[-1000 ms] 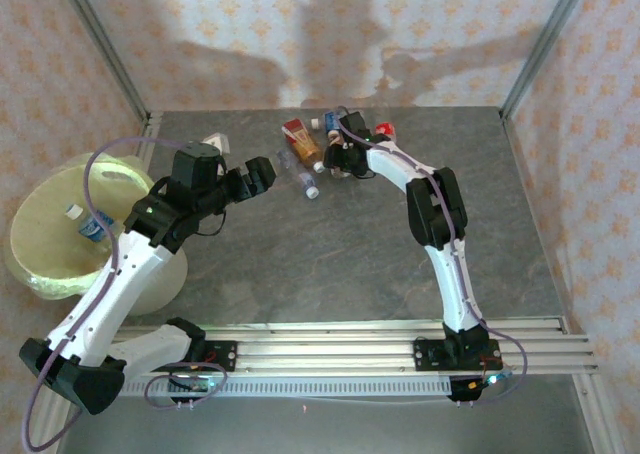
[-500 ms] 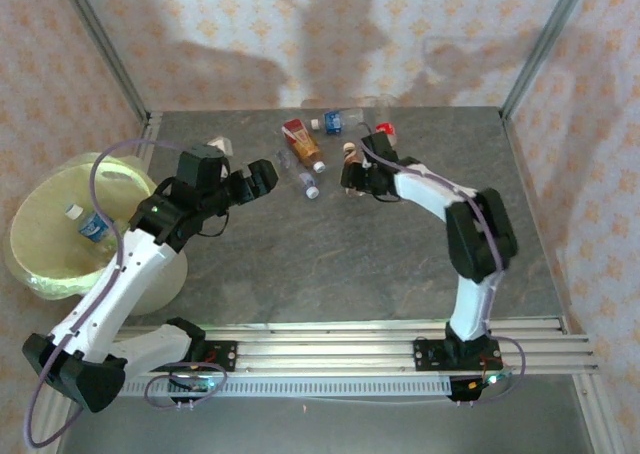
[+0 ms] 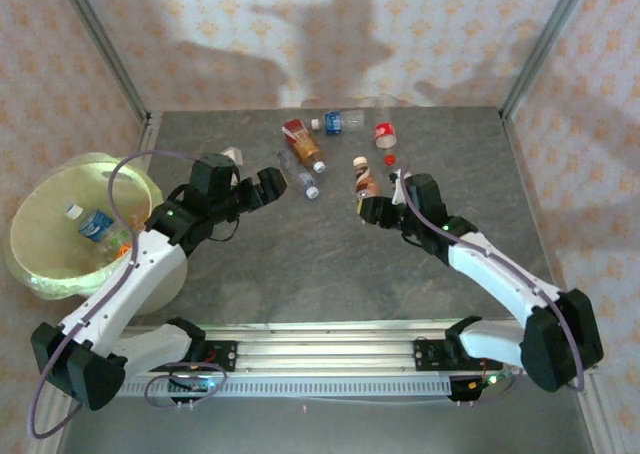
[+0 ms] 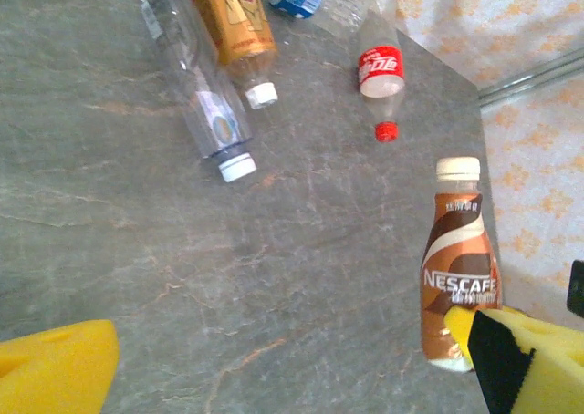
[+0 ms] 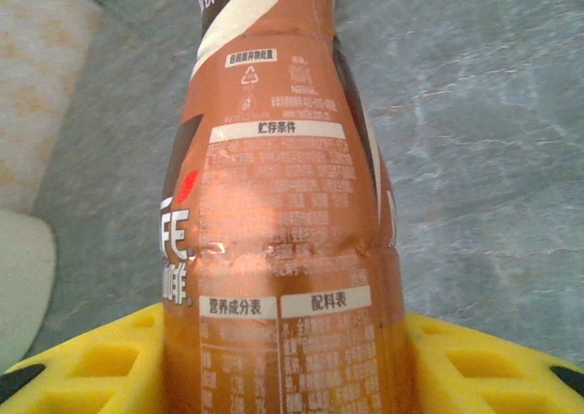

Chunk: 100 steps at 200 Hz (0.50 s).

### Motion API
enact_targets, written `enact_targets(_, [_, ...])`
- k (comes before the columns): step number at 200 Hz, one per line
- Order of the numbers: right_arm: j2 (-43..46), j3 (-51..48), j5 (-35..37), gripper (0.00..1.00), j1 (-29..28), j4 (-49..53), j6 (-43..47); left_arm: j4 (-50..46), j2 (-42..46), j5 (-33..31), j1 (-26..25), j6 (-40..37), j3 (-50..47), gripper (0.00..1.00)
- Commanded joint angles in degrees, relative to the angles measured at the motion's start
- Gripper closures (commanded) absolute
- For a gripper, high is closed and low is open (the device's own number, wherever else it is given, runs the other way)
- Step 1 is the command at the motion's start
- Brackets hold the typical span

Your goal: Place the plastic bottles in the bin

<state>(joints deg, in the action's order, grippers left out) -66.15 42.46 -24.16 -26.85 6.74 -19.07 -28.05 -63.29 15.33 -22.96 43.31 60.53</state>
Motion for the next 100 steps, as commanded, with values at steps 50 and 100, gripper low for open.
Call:
enact_targets(50, [2.4, -2.8, -7.6, 0.56, -2.7, -15.1, -5.0, 19.1, -2.7, 16.7, -1.8, 2.3, -3.2, 0.0])
enact_targets(100, [1.4, -1.9, -8.9, 0.56, -5.2, -20.5, -5.6, 27.1, -3.2, 20.8, -3.6, 3.9, -5.1, 0.0])
